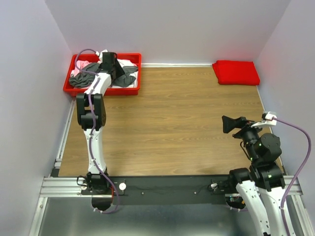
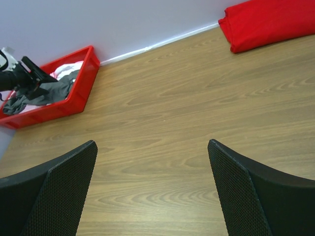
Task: Fold and stack the t-shirts
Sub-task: Grab the tshirt from the pile
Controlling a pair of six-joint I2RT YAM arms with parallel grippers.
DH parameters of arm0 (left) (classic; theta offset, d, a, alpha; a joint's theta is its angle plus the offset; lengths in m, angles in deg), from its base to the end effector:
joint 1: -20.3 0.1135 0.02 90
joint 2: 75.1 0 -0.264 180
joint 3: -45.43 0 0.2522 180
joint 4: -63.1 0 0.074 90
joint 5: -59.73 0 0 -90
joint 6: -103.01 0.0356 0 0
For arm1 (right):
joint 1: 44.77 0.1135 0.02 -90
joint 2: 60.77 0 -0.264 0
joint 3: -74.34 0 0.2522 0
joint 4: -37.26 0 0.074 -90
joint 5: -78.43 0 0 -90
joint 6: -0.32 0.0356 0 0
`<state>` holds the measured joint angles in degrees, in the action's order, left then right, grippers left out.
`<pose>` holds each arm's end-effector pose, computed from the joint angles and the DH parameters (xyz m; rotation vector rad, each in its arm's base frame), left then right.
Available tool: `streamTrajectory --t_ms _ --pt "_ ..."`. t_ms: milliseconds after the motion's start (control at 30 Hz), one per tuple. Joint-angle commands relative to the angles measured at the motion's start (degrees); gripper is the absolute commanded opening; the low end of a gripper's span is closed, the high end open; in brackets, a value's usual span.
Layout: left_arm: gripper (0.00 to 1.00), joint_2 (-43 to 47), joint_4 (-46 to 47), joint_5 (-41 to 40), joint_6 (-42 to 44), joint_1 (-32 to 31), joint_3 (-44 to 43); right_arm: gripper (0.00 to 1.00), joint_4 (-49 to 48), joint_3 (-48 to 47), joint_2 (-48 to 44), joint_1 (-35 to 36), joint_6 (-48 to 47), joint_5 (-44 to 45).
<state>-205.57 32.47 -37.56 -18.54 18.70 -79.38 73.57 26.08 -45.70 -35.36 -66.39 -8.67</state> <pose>0.5303 -0.0103 0.2248 -0.6379 2.1100 -0.1837 0.0847 0.0122 0.3142 0.2371 1.6226 0.3972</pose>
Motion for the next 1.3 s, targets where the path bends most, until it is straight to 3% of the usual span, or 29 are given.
streamTrajectory --t_ms 0,167,300,400,467,567,667,933,1267 --pt "0.7 -2.7 -3.2 -1.2 -1.0 1.2 -4.0 1.0 -0.2 0.5 1.1 0.4 0.5 0.7" --pt "0.68 -5.8 -5.4 -1.8 -0.8 2.7 -5.4 1.0 -0.1 0.5 2.2 0.3 0.6 0.4" --pt "0.65 -3.1 -3.4 -4.6 -0.7 3.1 -0.1 1.0 -0.2 0.4 2.8 0.3 0.3 -0.3" --pt "0.45 -0.5 0.9 -4.1 1.8 3.3 5.5 1.0 -0.2 0.6 3.1 0.4 0.4 -0.3" --pt "0.36 -0.6 1.0 -3.4 2.9 3.2 5.8 1.0 -0.2 0.7 3.4 0.4 0.4 -0.4" --pt "0.15 -0.2 1.0 -2.0 3.9 3.0 6.0 1.0 -0.1 0.5 3.6 0.4 0.4 -0.6" --pt "0.03 3.7 2.7 -3.9 4.6 2.8 8.5 1.0 0.0 0.4 3.6 0.4 0.3 -1.0" --pt "0.01 20.5 6.0 -10.0 8.9 2.7 9.3 1.0 0.0 0.4 3.7 0.4 0.2 -1.0" --pt "0.01 32.7 6.1 -12.2 14.7 1.1 9.1 1.0 -0.1 0.1 4.0 0.4 -0.2 -1.9"
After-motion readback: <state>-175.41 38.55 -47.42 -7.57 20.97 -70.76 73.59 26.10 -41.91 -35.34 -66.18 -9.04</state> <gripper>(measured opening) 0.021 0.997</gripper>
